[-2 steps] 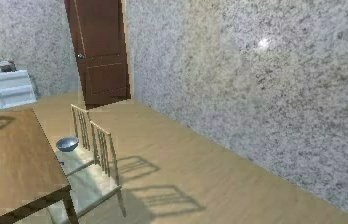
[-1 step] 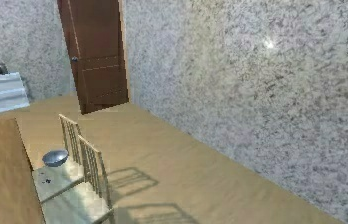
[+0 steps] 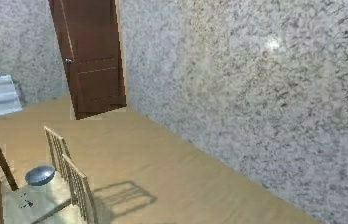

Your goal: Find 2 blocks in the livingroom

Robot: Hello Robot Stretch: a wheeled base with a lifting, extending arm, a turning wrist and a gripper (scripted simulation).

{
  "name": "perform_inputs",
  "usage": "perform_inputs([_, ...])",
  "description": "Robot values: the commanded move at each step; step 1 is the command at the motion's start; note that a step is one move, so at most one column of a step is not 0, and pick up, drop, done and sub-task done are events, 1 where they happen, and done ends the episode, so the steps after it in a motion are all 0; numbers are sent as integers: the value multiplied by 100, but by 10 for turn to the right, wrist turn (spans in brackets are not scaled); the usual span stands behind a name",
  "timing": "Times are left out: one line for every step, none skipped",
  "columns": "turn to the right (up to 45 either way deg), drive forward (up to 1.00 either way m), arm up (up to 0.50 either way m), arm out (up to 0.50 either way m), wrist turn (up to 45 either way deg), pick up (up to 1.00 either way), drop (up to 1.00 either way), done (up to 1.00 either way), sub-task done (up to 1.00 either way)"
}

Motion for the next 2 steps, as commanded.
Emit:
perform_inputs([450, 0, 0, 0, 0, 0, 0, 0, 0])
perform_inputs([420, 0, 0, 0, 0, 0, 0, 0, 0])
